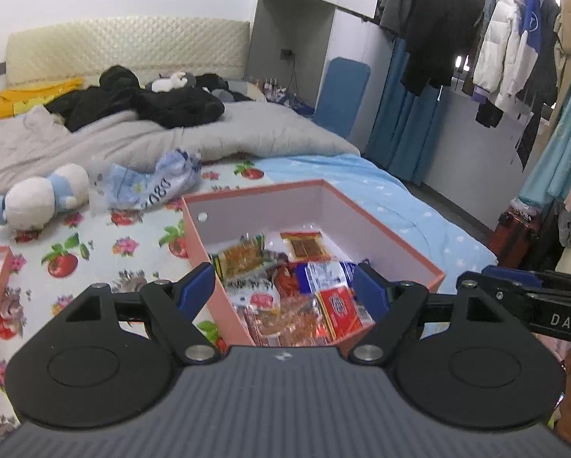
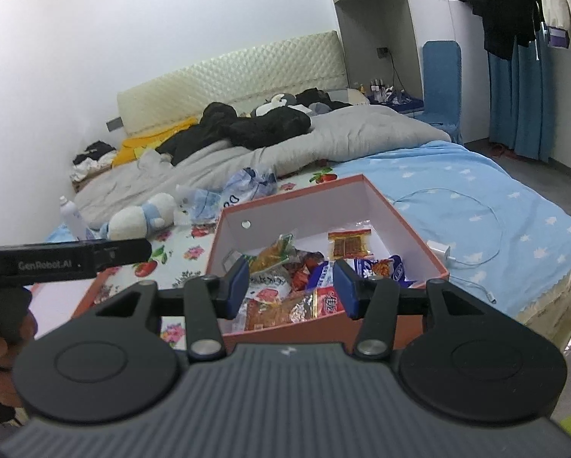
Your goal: Organize snacks
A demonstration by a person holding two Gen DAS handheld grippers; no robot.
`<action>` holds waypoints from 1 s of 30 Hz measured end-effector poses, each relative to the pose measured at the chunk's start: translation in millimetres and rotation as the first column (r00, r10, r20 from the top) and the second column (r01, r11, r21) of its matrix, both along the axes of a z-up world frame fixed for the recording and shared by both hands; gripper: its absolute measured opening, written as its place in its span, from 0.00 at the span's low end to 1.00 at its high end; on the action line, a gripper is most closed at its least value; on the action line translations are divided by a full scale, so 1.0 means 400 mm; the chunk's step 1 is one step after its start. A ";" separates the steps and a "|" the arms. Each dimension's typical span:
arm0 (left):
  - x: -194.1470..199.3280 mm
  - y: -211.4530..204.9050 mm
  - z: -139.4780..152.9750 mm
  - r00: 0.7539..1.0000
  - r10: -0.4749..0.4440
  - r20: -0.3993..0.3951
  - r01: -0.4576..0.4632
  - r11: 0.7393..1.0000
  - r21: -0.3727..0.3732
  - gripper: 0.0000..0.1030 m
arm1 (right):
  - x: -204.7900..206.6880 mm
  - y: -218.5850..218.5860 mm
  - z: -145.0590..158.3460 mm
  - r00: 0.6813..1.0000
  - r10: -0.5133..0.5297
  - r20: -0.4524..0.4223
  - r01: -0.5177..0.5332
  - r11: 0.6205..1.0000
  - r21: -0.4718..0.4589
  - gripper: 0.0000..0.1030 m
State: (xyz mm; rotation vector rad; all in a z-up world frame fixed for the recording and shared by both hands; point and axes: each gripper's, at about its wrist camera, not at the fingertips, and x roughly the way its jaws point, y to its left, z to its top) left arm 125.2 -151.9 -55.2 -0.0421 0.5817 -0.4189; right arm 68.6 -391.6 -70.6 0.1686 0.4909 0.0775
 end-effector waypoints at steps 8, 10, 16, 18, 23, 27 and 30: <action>-0.008 0.001 -0.034 1.000 0.010 -0.028 -0.010 1.000 0.010 0.80 | -0.012 0.015 -0.025 1.000 -0.012 -0.016 0.012 1.000 -0.015 0.50; -0.007 0.006 -0.034 0.999 0.014 -0.030 -0.014 1.000 0.008 0.80 | -0.014 0.014 -0.029 1.000 -0.017 -0.019 0.017 1.000 -0.005 0.50; -0.010 0.018 -0.032 0.999 0.034 -0.029 -0.034 0.999 0.002 0.80 | -0.013 0.016 -0.032 1.000 -0.025 -0.018 0.025 1.000 -0.002 0.50; -0.013 0.020 -0.031 0.999 0.034 -0.027 -0.034 0.999 0.001 0.80 | -0.013 0.017 -0.033 1.000 -0.023 -0.020 0.023 1.000 0.001 0.50; -0.015 0.023 -0.028 0.999 0.034 -0.024 -0.034 0.999 0.001 0.81 | -0.012 0.017 -0.035 0.999 -0.026 -0.022 0.026 1.000 0.007 0.50; -0.019 0.022 -0.023 0.999 0.032 -0.015 -0.032 0.999 0.003 0.81 | -0.013 0.016 -0.034 0.999 -0.032 -0.019 0.032 0.999 0.003 0.50; -0.017 0.024 -0.018 0.999 0.039 -0.013 -0.039 0.999 0.000 0.81 | -0.014 0.015 -0.032 0.999 -0.034 -0.013 0.034 0.999 0.005 0.50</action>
